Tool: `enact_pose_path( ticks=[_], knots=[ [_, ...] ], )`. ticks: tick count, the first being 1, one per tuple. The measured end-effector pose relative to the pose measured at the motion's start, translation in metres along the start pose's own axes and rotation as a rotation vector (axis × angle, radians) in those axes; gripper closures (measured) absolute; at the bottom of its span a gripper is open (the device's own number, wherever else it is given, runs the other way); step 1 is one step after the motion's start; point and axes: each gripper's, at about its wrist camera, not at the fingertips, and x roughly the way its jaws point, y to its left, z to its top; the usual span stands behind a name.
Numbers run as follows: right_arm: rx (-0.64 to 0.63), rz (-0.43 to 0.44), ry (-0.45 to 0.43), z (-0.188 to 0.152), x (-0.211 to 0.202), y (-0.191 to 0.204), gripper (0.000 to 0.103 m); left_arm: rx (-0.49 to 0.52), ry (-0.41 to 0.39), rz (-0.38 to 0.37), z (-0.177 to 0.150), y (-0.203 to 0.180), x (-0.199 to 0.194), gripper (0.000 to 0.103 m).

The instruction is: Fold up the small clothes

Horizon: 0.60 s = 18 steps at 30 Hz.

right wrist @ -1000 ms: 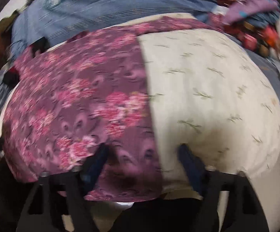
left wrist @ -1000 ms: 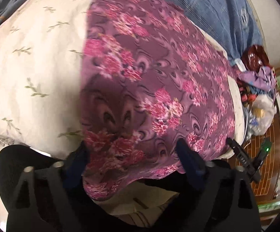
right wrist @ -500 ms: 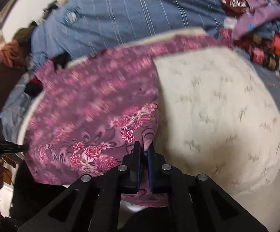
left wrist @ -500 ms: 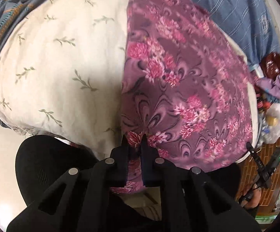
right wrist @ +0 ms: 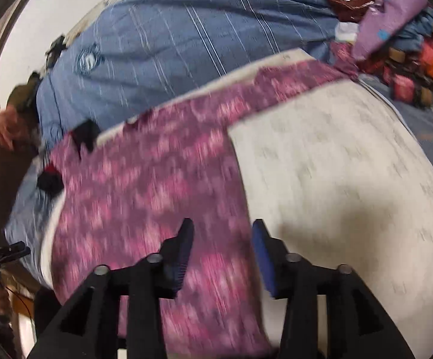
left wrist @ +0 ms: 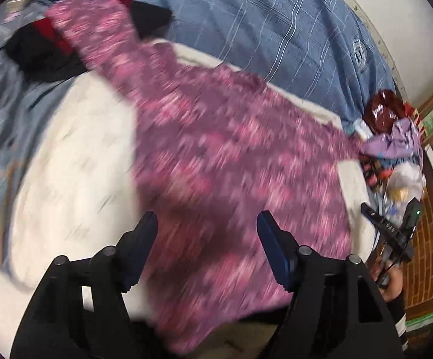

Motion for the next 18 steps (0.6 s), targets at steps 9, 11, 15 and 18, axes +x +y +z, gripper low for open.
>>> enact_pose_path(
  ticks=[9, 11, 15, 18],
  knots=[
    [0.130, 0.090, 0.001, 0.086, 0.094, 0.006, 0.058, -0.088, 0.035, 0.016, 0.103, -0.012, 0.115, 0.035],
    [0.085, 0.091, 0.018, 0.099, 0.114, 0.022, 0.058, -0.119, 0.060, 0.046, 0.111, 0.002, 0.136, 0.035],
    [0.055, 0.021, 0.145, 0.107, 0.164, 0.030, 0.057, -0.126, 0.039, 0.051, 0.113, 0.016, 0.146, 0.037],
    [0.033, 0.001, 0.082, 0.114, 0.157, 0.041, 0.055, -0.166, 0.021, -0.080, 0.114, 0.022, 0.133, 0.037]
  ],
)
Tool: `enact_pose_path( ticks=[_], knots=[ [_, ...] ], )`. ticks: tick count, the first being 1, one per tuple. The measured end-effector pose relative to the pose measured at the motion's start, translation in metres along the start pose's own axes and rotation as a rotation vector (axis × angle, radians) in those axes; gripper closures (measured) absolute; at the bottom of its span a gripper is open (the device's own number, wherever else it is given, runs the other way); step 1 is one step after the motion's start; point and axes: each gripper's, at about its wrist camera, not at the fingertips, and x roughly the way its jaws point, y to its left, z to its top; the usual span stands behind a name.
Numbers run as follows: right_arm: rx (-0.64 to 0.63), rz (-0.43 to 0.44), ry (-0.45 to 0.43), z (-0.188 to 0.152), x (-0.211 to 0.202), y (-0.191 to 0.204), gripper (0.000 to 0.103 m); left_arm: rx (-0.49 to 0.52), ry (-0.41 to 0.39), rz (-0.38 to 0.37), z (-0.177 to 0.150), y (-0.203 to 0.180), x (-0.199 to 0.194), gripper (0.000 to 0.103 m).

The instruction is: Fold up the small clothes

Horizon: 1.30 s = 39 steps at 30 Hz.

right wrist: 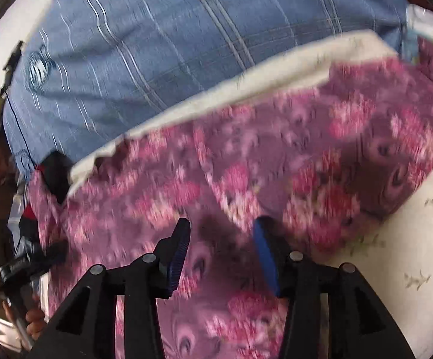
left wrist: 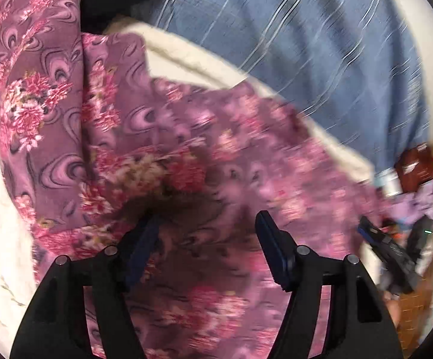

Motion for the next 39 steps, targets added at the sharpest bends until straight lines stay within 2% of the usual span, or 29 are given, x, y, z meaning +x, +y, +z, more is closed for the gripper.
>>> enact_pose_path(
  ticks=[2, 4, 6, 8, 9, 11, 13, 15, 17, 18, 19, 20, 21, 22, 23, 25, 26, 29, 30, 31, 32, 33, 35, 37, 39],
  knots=[
    [-0.058, 0.059, -0.076, 0.018, -0.007, 0.020, 0.055, -0.026, -0.013, -0.085, 0.007, 0.003, -0.008, 0.037],
    [-0.137, 0.097, -0.061, 0.039, 0.008, 0.042, 0.034, -0.008, -0.023, -0.109, 0.022, 0.003, -0.017, 0.037],
    [-0.220, 0.109, 0.007, 0.060, 0.039, 0.066, 0.035, 0.037, -0.044, -0.076, 0.042, 0.003, -0.026, 0.036],
    [-0.309, 0.057, 0.061, 0.075, 0.068, 0.083, 0.035, 0.100, -0.039, 0.005, 0.066, 0.000, -0.026, 0.031],
    [-0.349, 0.031, 0.082, 0.077, 0.078, 0.087, 0.035, 0.135, -0.019, 0.048, 0.081, 0.001, -0.023, 0.028],
    [-0.435, -0.005, 0.133, 0.083, 0.098, 0.096, 0.035, 0.213, 0.058, 0.064, 0.102, 0.000, -0.012, 0.022],
    [-0.512, -0.048, 0.171, 0.084, 0.116, 0.101, 0.035, 0.277, 0.161, 0.095, 0.121, 0.000, 0.011, 0.020],
    [-0.556, -0.028, 0.229, 0.080, 0.131, 0.104, 0.034, 0.345, 0.253, 0.150, 0.131, 0.001, 0.037, 0.020],
    [-0.632, -0.055, 0.254, 0.073, 0.144, 0.111, 0.033, 0.368, 0.340, 0.210, 0.130, 0.010, 0.062, 0.020],
    [-0.687, -0.064, 0.216, 0.068, 0.142, 0.117, 0.035, 0.380, 0.376, 0.243, 0.126, 0.016, 0.075, 0.020],
    [-0.714, -0.066, 0.203, 0.066, 0.142, 0.119, 0.049, 0.407, 0.355, 0.265, 0.123, 0.014, 0.076, 0.021],
    [-0.739, -0.061, 0.197, 0.064, 0.140, 0.122, 0.067, 0.467, 0.313, 0.289, 0.115, 0.007, 0.073, 0.023],
    [-0.752, -0.078, 0.197, 0.061, 0.139, 0.125, 0.098, 0.504, 0.287, 0.306, 0.109, 0.002, 0.069, 0.043],
    [-0.775, -0.102, 0.183, 0.057, 0.136, 0.128, 0.102, 0.532, 0.259, 0.341, 0.104, -0.003, 0.067, 0.063],
    [-0.809, -0.121, 0.170, 0.053, 0.133, 0.131, 0.102, 0.541, 0.240, 0.374, 0.102, -0.005, 0.065, 0.068],
    [-0.824, -0.142, 0.124, 0.052, 0.124, 0.137, 0.102, 0.518, 0.211, 0.385, 0.107, -0.005, 0.063, 0.084],
    [-0.789, -0.126, 0.105, 0.058, 0.119, 0.136, 0.102, 0.503, 0.201, 0.397, 0.110, -0.003, 0.063, 0.086],
    [-0.650, -0.040, 0.094, 0.073, 0.112, 0.123, 0.101, 0.468, 0.219, 0.329, 0.117, 0.002, 0.058, 0.086],
    [-0.630, 0.006, 0.138, 0.074, 0.115, 0.120, 0.096, 0.476, 0.213, 0.311, 0.118, 0.001, 0.055, 0.080],
    [-0.633, 0.013, 0.173, 0.073, 0.119, 0.120, 0.096, 0.485, 0.231, 0.279, 0.118, 0.001, 0.055, 0.055],
    [-0.655, -0.006, 0.177, 0.070, 0.122, 0.120, 0.094, 0.486, 0.249, 0.254, 0.119, 0.000, 0.055, 0.038],
    [-0.684, -0.012, 0.197, 0.065, 0.126, 0.121, 0.086, 0.492, 0.266, 0.219, 0.118, -0.001, 0.057, 0.017],
    [-0.699, 0.004, 0.241, 0.062, 0.137, 0.121, 0.069, 0.536, 0.289, 0.208, 0.113, -0.008, 0.063, 0.017],
    [-0.711, 0.013, 0.219, 0.062, 0.135, 0.117, 0.066, 0.619, 0.332, 0.263, 0.106, -0.017, 0.076, 0.017],
    [-0.668, 0.044, 0.207, 0.066, 0.129, 0.111, 0.062, 0.718, 0.321, 0.371, 0.092, -0.025, 0.084, 0.017]
  ],
)
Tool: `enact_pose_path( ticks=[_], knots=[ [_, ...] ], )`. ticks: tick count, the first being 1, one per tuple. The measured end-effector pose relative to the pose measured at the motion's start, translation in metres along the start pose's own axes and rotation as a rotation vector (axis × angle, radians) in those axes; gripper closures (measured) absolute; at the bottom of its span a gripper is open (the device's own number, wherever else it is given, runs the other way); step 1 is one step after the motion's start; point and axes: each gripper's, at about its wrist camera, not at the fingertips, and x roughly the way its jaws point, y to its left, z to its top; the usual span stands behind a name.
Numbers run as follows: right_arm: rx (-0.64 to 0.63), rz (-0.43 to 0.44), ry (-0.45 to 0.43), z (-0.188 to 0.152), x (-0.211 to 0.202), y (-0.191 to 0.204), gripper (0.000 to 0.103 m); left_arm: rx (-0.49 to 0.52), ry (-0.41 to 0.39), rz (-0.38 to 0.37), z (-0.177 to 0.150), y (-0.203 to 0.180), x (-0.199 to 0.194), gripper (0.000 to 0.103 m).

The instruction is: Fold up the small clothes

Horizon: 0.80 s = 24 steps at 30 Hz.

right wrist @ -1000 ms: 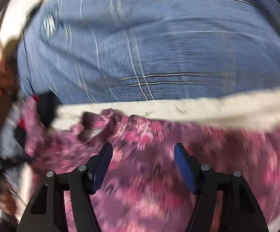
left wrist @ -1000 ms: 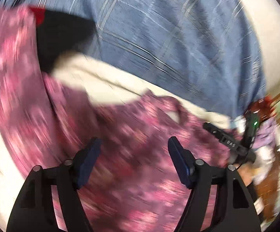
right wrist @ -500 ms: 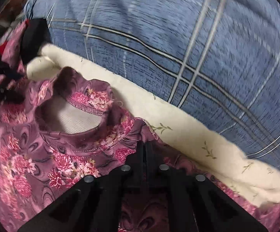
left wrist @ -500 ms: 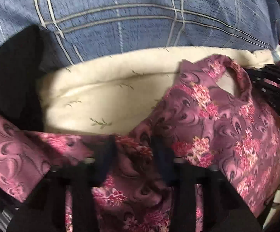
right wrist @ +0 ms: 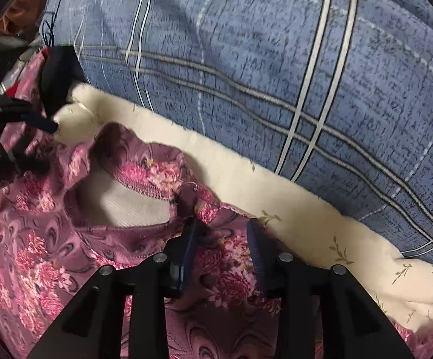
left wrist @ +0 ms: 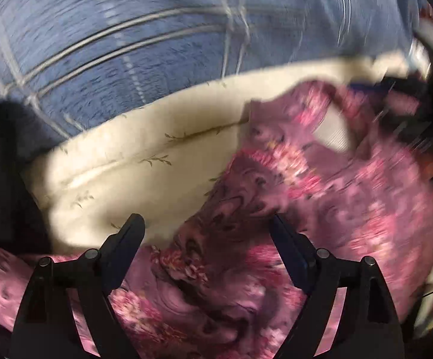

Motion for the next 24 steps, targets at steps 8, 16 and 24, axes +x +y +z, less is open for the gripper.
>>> enact_pose_path(
  ticks=[8, 16, 24],
  knots=[
    [-0.098, -0.061, 0.018, -0.023, -0.009, -0.013, 0.050, 0.009, -0.048, 0.015, -0.001, -0.023, 0.001, 0.039],
    [-0.122, -0.206, -0.120, -0.019, -0.047, 0.018, 0.101, -0.077, -0.186, 0.111, 0.011, -0.034, -0.040, 0.100],
    [0.052, -0.281, 0.015, -0.033, 0.003, -0.022, 0.103, -0.297, -0.077, 0.218, 0.012, 0.001, 0.011, 0.103]
  ],
)
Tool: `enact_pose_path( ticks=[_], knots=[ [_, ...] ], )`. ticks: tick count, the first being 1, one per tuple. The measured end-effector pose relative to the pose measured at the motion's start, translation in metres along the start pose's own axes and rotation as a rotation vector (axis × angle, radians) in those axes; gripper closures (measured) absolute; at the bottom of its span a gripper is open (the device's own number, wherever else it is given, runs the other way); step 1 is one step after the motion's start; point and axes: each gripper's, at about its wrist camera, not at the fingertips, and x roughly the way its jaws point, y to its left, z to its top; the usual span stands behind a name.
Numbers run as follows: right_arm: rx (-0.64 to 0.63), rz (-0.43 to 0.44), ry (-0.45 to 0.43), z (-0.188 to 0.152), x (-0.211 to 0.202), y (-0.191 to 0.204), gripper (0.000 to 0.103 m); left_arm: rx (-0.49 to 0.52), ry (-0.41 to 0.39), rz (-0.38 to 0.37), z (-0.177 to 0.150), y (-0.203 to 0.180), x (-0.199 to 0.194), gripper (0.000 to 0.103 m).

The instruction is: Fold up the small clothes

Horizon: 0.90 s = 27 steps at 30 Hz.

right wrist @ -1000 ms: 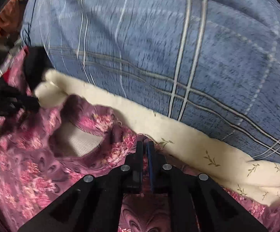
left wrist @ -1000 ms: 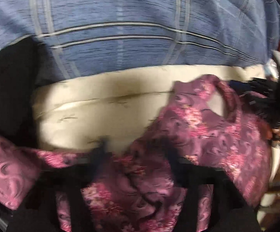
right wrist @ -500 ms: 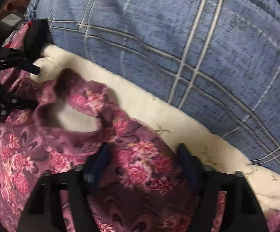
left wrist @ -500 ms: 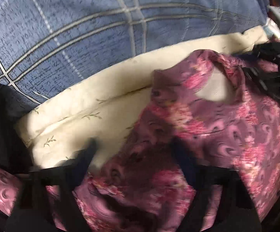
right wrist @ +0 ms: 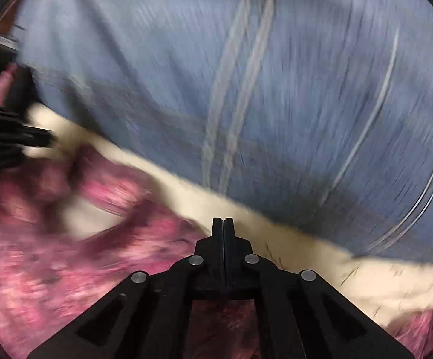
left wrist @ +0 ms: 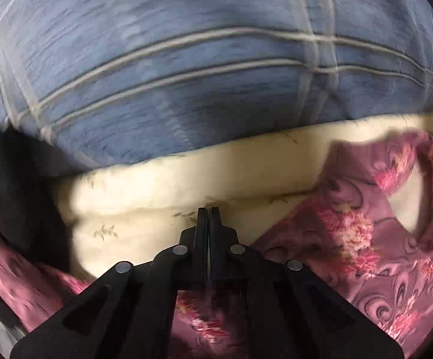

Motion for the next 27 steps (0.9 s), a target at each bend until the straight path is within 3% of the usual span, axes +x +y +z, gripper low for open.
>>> enact_pose_path(
  ticks=[1, 3, 5, 7, 8, 11, 12, 13, 14, 16, 17, 19, 24, 27],
  knots=[
    [0.017, -0.026, -0.041, -0.003, -0.008, -0.002, 0.102, -0.042, -0.009, -0.044, -0.004, 0.008, -0.008, 0.103],
    [0.096, 0.040, -0.103, -0.008, -0.030, -0.016, 0.096, -0.131, -0.035, -0.135, -0.016, 0.025, -0.033, 0.100],
    [0.211, 0.088, -0.148, -0.035, -0.062, -0.051, 0.086, -0.176, -0.075, -0.225, -0.037, 0.034, -0.065, 0.083],
    [0.328, 0.097, -0.191, -0.066, -0.091, -0.095, 0.065, -0.187, -0.113, -0.283, -0.059, 0.038, -0.090, 0.034],
    [0.397, 0.079, -0.210, -0.087, -0.104, -0.121, 0.062, -0.211, -0.161, -0.310, -0.083, 0.035, -0.107, 0.027],
    [0.632, -0.048, -0.238, -0.161, -0.140, -0.217, 0.061, -0.215, -0.179, -0.409, -0.164, 0.012, -0.130, 0.024],
    [0.709, -0.128, -0.237, -0.188, -0.152, -0.251, 0.059, -0.214, -0.180, -0.421, -0.168, 0.009, -0.131, 0.024],
    [0.749, -0.179, -0.232, -0.197, -0.158, -0.270, 0.059, -0.205, -0.189, -0.417, -0.164, 0.000, -0.133, 0.024],
    [0.793, -0.224, -0.226, -0.210, -0.166, -0.291, 0.059, -0.188, -0.197, -0.387, -0.169, 0.011, -0.139, 0.024],
    [0.851, -0.272, -0.209, -0.231, -0.174, -0.326, 0.058, -0.139, -0.196, -0.303, -0.170, -0.004, -0.122, 0.024],
    [0.862, -0.284, -0.197, -0.234, -0.171, -0.332, 0.058, -0.083, -0.166, -0.270, -0.171, -0.013, -0.115, 0.024],
    [0.871, -0.290, -0.184, -0.235, -0.165, -0.343, 0.056, -0.058, -0.191, -0.219, -0.166, -0.021, -0.117, 0.024],
    [0.891, -0.274, -0.133, -0.219, -0.113, -0.321, 0.056, -0.072, -0.204, -0.262, -0.175, -0.019, -0.122, 0.019],
    [0.921, -0.323, -0.133, -0.219, -0.094, -0.321, 0.058, -0.082, -0.205, -0.282, -0.175, -0.016, -0.124, 0.017]
  ],
)
